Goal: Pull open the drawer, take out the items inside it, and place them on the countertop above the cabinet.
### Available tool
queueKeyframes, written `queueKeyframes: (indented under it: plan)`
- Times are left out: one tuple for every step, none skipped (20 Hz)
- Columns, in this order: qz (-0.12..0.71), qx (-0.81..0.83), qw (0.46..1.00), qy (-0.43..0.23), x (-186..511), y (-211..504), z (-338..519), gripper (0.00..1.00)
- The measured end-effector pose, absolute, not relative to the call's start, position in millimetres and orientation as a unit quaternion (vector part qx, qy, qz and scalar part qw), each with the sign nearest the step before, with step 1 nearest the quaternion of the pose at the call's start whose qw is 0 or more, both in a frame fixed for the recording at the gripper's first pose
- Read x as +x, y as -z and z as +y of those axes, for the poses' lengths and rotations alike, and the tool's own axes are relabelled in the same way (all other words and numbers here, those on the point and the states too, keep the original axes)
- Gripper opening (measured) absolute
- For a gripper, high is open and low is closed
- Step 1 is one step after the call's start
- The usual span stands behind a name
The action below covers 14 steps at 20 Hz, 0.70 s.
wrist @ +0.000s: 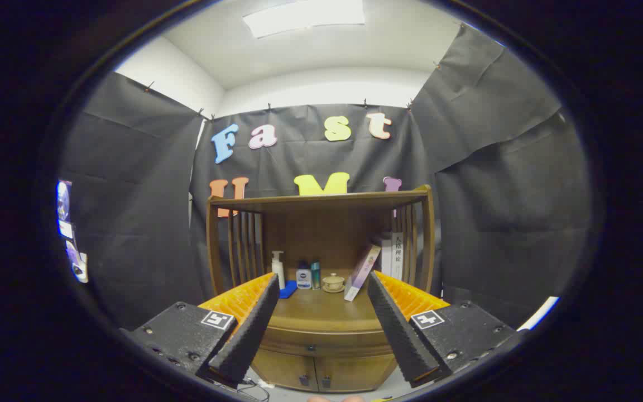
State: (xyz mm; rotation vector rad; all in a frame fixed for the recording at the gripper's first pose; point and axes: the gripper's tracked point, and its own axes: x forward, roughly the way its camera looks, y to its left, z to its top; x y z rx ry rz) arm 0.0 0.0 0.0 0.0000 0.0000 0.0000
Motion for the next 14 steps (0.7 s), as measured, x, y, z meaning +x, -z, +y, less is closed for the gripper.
queueKeyframes:
  plan:
    - [-0.002,-0.002,1.000,0.003,-0.8,-2.6,-1.1,1.00]
    - [-0.005,-0.006,1.000,0.005,0.0,-2.9,-1.7,1.00]
    - [-0.007,-0.008,1.000,0.008,-0.5,-4.6,-1.9,1.00]
    - [-0.010,-0.007,1.000,0.009,-1.8,-7.0,-1.3,1.00]
    - [-0.011,-0.005,1.000,0.007,-2.9,-9.4,0.9,1.00]
    - [-0.013,-0.003,1.000,0.003,-3.3,-10.3,4.5,1.00]
    - [-0.014,-0.003,1.000,0.000,-3.6,-11.0,6.1,1.00]
    - [-0.014,-0.003,1.000,-0.001,-3.3,-10.3,5.8,1.00]
    - [-0.014,-0.004,1.000,-0.001,-3.4,-10.6,5.6,1.00]
    - [-0.013,-0.004,1.000,-0.001,-3.3,-9.5,5.2,1.00]
    - [-0.013,-0.002,1.000,-0.002,-3.4,-8.3,5.9,1.00]
    - [-0.012,0.002,1.000,-0.002,-3.0,-7.2,6.2,1.00]
    - [-0.012,0.006,1.000,-0.005,-3.4,-7.0,6.5,1.00]
    - [-0.010,0.009,1.000,-0.006,-2.9,-5.8,6.7,1.00]
